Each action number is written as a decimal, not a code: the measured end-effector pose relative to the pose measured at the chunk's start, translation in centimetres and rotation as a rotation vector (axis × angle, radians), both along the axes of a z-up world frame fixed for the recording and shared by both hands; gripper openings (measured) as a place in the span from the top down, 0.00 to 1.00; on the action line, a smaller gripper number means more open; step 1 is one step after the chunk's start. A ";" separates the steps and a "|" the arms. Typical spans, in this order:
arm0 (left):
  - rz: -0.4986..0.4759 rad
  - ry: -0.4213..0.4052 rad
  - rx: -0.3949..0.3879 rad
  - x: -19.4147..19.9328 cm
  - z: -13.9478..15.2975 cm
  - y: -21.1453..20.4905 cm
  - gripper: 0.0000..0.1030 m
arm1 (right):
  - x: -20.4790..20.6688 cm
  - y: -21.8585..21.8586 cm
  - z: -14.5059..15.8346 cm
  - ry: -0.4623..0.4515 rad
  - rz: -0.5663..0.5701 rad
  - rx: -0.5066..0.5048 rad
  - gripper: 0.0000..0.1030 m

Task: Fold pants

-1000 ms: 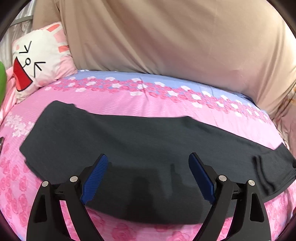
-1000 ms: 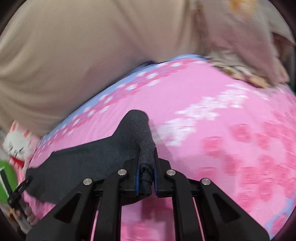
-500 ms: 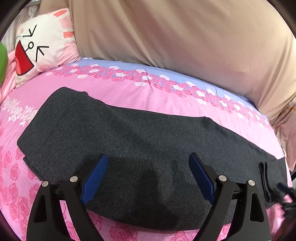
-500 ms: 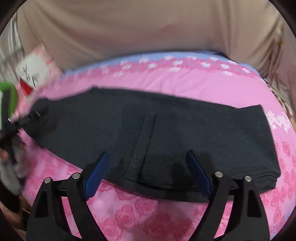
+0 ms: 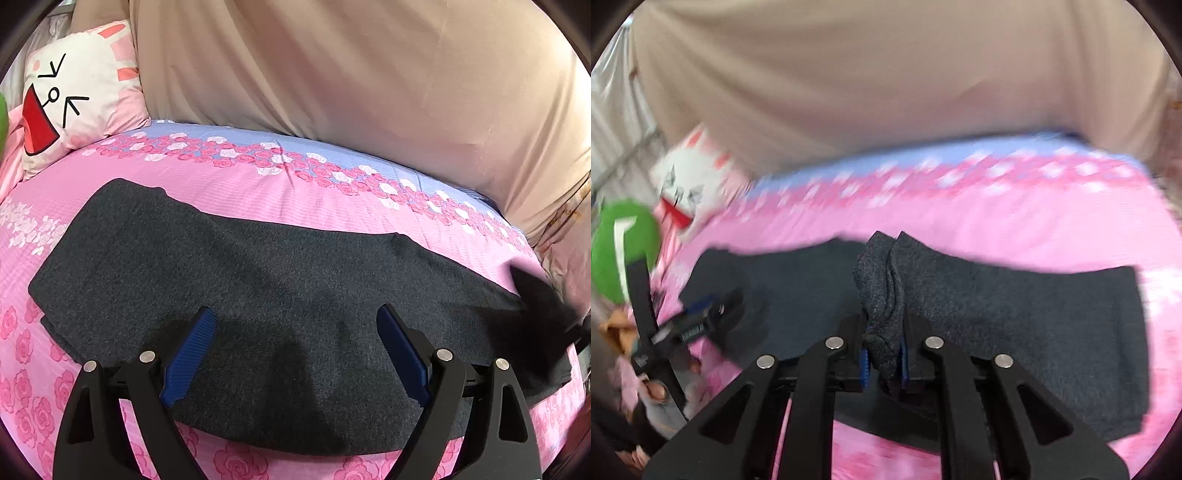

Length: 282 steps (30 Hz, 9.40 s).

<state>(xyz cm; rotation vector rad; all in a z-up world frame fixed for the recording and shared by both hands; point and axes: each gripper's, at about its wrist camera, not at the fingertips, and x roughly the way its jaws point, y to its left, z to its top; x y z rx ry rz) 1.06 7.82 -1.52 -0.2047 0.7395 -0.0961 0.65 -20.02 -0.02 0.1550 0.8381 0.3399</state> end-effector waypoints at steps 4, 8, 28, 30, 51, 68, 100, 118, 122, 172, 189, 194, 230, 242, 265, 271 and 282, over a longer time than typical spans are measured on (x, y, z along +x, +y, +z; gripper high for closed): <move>0.001 0.011 -0.008 0.1 -0.1 0.1 0.16 | 0.2 0.8 -2.2 0.045 -0.021 0.019 0.82; -0.011 0.015 -0.001 0.2 -0.2 -0.1 0.16 | -1.2 -2.3 0.8 -0.033 -0.065 0.080 0.75; -0.001 0.018 0.055 0.3 -0.5 -1.0 0.16 | 1.7 2.4 -3.5 0.020 -0.030 -0.087 0.68; 0.019 -0.001 0.010 -0.1 -0.1 0.0 0.16 | 1.3 2.5 -2.8 -0.002 -0.028 -0.054 0.68; 0.350 0.038 -0.396 -0.6 0.8 15.2 0.85 | -2.7 -6.8 -2.0 -0.148 -0.199 0.252 0.27; -0.282 0.007 -0.170 -2.5 5.9 -12.7 0.19 | -3.9 -14.1 -3.1 -0.082 -0.242 0.551 0.18; -0.097 0.051 -0.262 -3.8 4.0 -0.7 0.16 | -4.3 -19.9 -1.6 0.033 -0.371 0.110 0.85; -0.239 0.303 -0.393 3.9 -1.9 -10.7 0.14 | -3.3 -19.9 -3.2 0.037 -0.275 0.230 0.72; -0.259 0.297 -0.436 3.8 -1.0 -10.8 0.14 | -4.9 -20.5 0.8 -0.073 -0.287 0.217 0.87; -0.297 0.113 -0.015 -2.6 0.6 -9.7 0.17 | -1.1 -9.1 3.2 -0.123 -0.153 0.113 0.80; -0.294 0.094 0.015 -3.0 -0.9 -10.3 0.12 | -7.6 -9.6 -3.1 0.044 -0.202 0.088 0.73; -0.284 0.088 0.025 -3.1 -0.8 -10.4 0.12 | -8.1 -8.3 -2.8 0.053 -0.159 0.096 0.59; -0.252 0.037 0.037 -4.0 -0.4 -10.2 0.11 | 1.6 -6.9 -0.1 -0.011 -0.156 0.004 0.79; -0.140 0.049 -0.091 3.3 4.7 -5.2 0.11 | -4.5 -7.3 1.1 -0.048 -0.111 0.111 0.76; -0.066 0.218 0.133 3.4 -0.5 -7.5 0.11 | -6.2 -9.1 -2.0 0.006 -0.217 0.021 0.48; -0.073 0.217 0.140 2.7 -0.5 -7.4 0.11 | -6.2 -9.0 -2.8 0.022 -0.222 0.017 0.48; -0.087 0.219 0.110 1.4 -0.4 -7.3 0.11 | -5.4 -9.0 -3.5 0.017 -0.210 0.063 0.69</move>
